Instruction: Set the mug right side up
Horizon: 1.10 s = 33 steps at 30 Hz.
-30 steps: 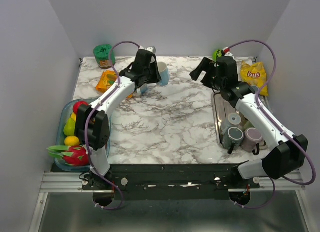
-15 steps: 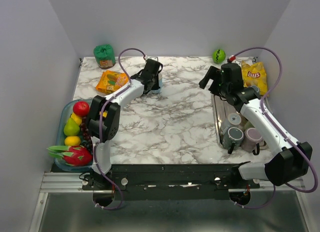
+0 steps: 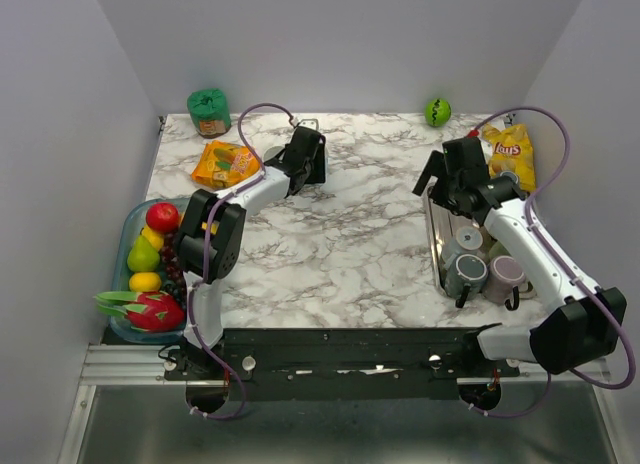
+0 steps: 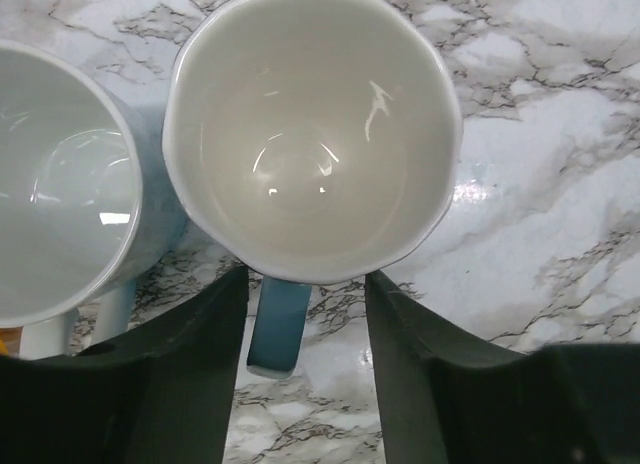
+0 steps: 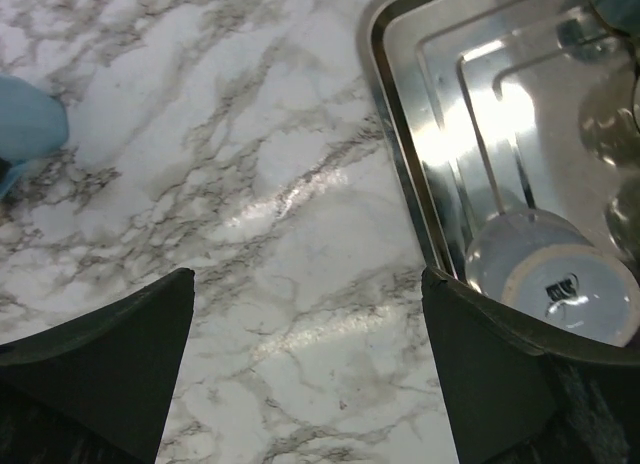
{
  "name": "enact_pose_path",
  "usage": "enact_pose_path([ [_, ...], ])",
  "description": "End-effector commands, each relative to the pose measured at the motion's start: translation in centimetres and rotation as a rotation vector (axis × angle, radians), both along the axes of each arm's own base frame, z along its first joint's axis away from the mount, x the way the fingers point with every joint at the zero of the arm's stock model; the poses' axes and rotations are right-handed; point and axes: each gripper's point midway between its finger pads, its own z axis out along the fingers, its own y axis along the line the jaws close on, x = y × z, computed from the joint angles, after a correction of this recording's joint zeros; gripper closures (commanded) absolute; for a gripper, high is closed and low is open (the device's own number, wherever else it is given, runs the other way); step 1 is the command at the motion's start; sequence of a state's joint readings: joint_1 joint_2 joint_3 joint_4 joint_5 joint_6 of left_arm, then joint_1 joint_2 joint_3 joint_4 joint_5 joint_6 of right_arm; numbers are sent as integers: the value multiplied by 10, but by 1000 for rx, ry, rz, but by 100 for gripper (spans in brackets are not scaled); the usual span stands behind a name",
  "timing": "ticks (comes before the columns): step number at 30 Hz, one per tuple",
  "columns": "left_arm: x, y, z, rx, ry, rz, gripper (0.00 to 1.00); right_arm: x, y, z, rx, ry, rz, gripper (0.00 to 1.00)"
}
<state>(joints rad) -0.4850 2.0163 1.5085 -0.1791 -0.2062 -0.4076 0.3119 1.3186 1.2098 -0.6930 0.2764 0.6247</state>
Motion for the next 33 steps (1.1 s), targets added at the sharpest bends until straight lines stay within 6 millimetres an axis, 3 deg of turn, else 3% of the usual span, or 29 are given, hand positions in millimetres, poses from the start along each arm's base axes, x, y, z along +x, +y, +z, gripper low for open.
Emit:
enact_pose_path([
  [1,-2,-4,30,-46,-50,-12,29,-36,-36,-16,-89,115,-119,0],
  [3,-6,-5,35,-51,-39,-22,24,-51,-47,-23,-92,176,-163,0],
  [7,-11,-8,74,-89,-81,-40,11,-70,-61,-26,-121,207,-195,0],
  [12,-18,-8,103,-107,-98,-55,1,-91,-75,-28,-162,259,-229,0],
  [19,-30,-6,142,-143,-139,-75,1,-117,-78,-54,-158,368,-285,0],
  [26,-37,-11,154,-178,-145,-112,1,-111,-73,-82,-143,388,-272,2],
  [33,-38,-10,157,-184,-150,-116,1,-81,-75,-97,-134,323,-260,11],
])
